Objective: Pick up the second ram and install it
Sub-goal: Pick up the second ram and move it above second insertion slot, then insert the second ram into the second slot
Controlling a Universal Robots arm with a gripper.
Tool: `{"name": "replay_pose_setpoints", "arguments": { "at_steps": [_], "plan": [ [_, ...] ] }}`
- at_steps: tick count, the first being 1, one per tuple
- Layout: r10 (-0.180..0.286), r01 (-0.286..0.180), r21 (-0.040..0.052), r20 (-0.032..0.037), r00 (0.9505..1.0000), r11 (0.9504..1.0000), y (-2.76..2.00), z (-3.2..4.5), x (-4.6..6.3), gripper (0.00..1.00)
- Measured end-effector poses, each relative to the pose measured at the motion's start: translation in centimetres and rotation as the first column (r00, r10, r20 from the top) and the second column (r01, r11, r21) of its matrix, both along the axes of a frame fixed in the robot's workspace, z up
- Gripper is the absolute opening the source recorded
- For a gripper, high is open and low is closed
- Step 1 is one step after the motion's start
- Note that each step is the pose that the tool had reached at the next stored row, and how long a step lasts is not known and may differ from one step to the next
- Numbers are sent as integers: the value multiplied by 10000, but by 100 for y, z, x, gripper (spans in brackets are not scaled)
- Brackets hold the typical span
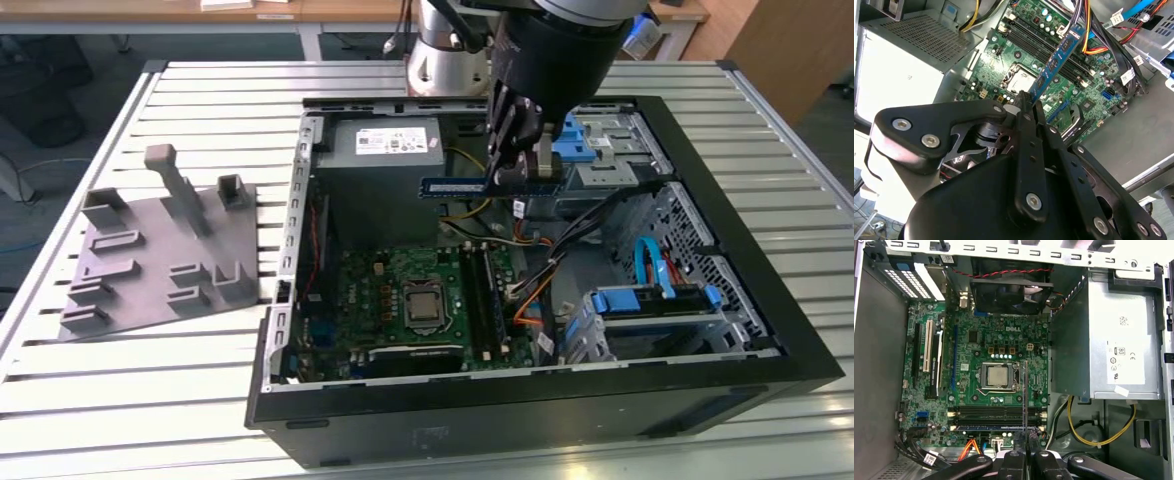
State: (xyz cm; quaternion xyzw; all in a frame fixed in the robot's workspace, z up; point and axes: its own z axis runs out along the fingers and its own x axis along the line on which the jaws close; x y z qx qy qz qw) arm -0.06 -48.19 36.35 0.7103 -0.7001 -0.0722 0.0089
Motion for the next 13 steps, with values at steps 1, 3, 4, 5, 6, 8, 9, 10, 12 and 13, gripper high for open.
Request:
{"name": "replay_pose_setpoints", "arguments": {
  "at_steps": [1, 3, 4, 5, 6, 8, 9, 10, 12, 13],
  "plan": [
    [0, 0, 0, 0, 10000, 10000, 0, 0, 0, 14],
    [0, 0, 0, 0, 10000, 10000, 0, 0, 0, 14],
    [0, 0, 0, 0, 10000, 10000, 0, -1, 0, 14],
    [0, 0, 1, 0, 10000, 10000, 0, -1, 0, 14],
    [0, 0, 0, 0, 10000, 10000, 0, -1, 0, 14],
    [0, 0, 0, 0, 10000, 10000, 0, -1, 0, 14],
    [8, -8, 0, 0, 10000, 10000, 0, -1, 0, 14],
    [39, -39, 0, 0, 10000, 10000, 0, -1, 0, 14],
    [283, -283, 3, 1, 9996, 9996, 0, -3, 0, 14],
    [475, -475, 1, 0, 9989, 9989, 0, -2, 0, 14]
  ]
}}
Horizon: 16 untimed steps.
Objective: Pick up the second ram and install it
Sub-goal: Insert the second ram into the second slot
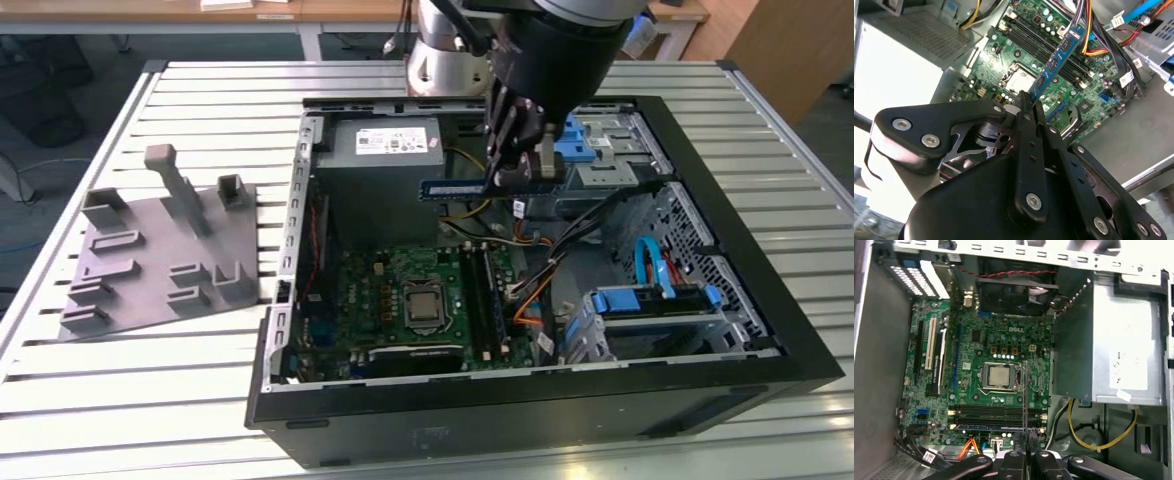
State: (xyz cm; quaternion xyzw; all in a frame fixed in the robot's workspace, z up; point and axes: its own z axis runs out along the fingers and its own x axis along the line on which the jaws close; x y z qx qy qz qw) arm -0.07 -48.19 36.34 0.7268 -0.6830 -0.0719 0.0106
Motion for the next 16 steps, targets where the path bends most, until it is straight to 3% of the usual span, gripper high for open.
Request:
{"name": "replay_pose_setpoints", "arguments": {
  "at_steps": [3, 7, 12, 16],
  "plan": [
    [538, -538, -1, 0, 9986, 9986, 0, -1, 0, 14],
    [1257, -1257, 0, 0, 9921, 9921, 0, -2, 0, 14],
    [2157, -2157, -1, 0, 9765, 9765, 0, -3, 0, 14],
    [2861, -2861, -1, 0, 9582, 9582, 0, -3, 1, 14]
  ]
}}
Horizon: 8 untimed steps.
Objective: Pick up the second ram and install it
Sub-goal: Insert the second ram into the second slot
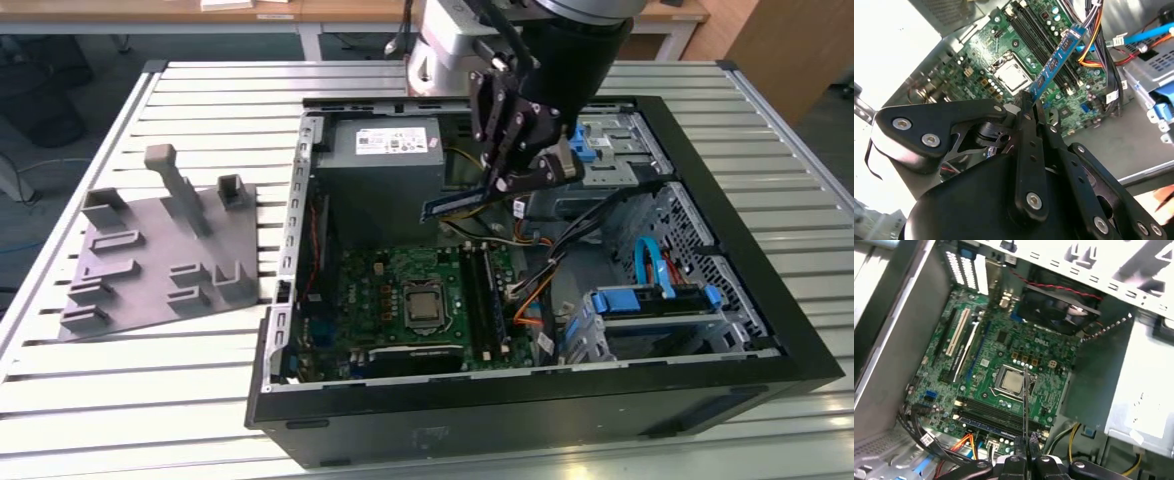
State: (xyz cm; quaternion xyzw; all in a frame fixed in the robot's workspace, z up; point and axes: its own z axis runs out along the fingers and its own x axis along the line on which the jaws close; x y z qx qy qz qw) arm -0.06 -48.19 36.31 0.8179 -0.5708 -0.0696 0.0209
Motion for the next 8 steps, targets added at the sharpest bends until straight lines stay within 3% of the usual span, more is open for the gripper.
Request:
{"name": "replay_pose_setpoints", "arguments": {
  "at_steps": [8],
  "plan": [
    [1128, -1128, 0, -1, 9936, 9936, 0, -1, 0, 14]
  ]
}}
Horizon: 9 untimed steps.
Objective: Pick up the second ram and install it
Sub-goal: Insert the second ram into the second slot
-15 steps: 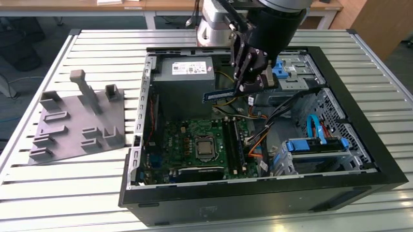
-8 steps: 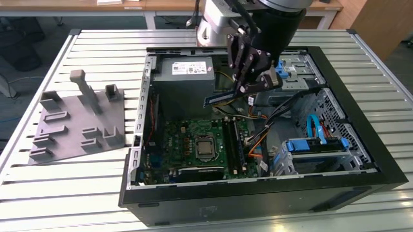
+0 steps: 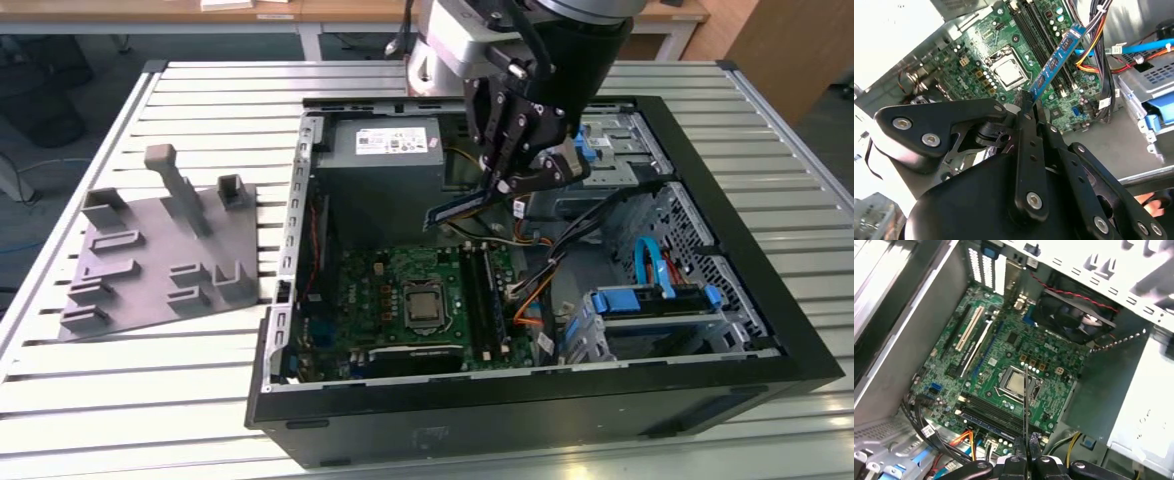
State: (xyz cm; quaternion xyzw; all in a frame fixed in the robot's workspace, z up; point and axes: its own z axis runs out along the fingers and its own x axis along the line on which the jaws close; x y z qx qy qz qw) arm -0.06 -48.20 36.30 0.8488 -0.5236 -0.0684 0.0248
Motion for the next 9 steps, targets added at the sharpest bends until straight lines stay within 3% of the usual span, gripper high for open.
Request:
{"name": "replay_pose_setpoints", "arguments": {
  "at_steps": [9],
  "plan": [
    [1098, -1098, 0, 1, 9940, 9940, 0, -1, 0, 14]
  ]
}}
